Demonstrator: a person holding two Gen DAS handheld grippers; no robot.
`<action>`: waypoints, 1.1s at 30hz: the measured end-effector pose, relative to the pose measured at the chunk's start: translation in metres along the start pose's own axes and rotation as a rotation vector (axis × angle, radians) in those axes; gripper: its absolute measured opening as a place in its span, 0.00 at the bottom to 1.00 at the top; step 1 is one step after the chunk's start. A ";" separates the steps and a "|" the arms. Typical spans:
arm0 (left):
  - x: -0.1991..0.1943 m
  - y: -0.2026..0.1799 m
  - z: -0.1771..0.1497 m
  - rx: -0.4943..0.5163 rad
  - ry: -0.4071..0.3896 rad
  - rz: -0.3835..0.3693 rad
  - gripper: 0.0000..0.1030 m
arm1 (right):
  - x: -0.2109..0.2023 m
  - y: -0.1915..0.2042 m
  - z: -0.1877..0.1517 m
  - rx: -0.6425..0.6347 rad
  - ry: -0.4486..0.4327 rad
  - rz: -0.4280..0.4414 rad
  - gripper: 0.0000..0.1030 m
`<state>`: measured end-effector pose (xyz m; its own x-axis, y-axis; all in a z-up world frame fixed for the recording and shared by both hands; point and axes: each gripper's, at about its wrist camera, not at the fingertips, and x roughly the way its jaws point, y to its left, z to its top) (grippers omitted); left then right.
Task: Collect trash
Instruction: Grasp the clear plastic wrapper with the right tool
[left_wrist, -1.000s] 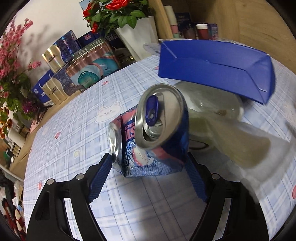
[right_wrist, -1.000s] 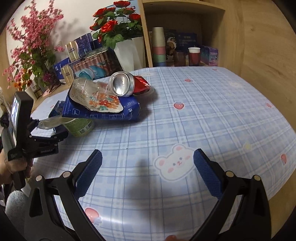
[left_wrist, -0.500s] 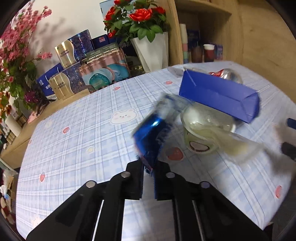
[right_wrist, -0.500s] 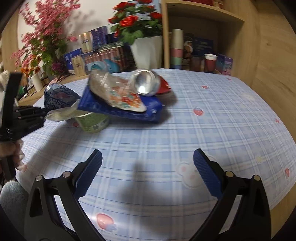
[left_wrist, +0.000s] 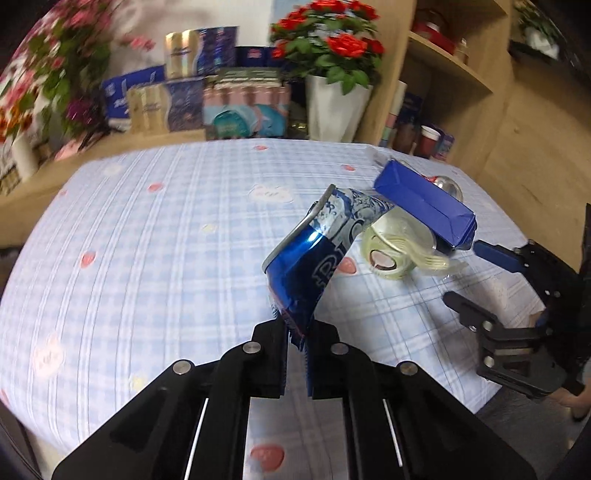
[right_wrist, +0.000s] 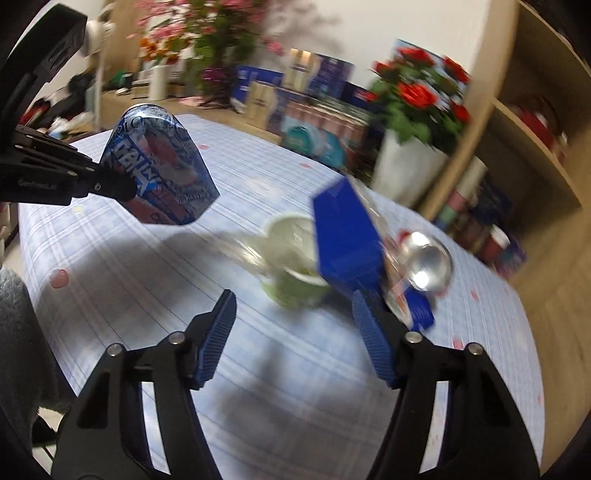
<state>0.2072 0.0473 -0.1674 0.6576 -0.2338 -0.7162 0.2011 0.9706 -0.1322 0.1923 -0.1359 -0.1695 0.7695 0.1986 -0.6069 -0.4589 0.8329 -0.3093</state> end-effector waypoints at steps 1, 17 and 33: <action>-0.003 0.004 -0.002 -0.015 -0.003 -0.001 0.07 | 0.002 0.003 0.005 -0.023 -0.002 0.002 0.55; -0.051 0.024 -0.044 -0.199 -0.088 -0.032 0.07 | -0.009 -0.021 0.040 0.150 -0.062 0.139 0.14; -0.096 0.003 -0.047 -0.201 -0.146 -0.060 0.07 | -0.080 -0.043 0.057 0.289 -0.214 0.190 0.13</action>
<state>0.1106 0.0756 -0.1308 0.7498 -0.2830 -0.5981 0.1041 0.9431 -0.3157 0.1757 -0.1583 -0.0654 0.7719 0.4408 -0.4582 -0.4817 0.8758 0.0309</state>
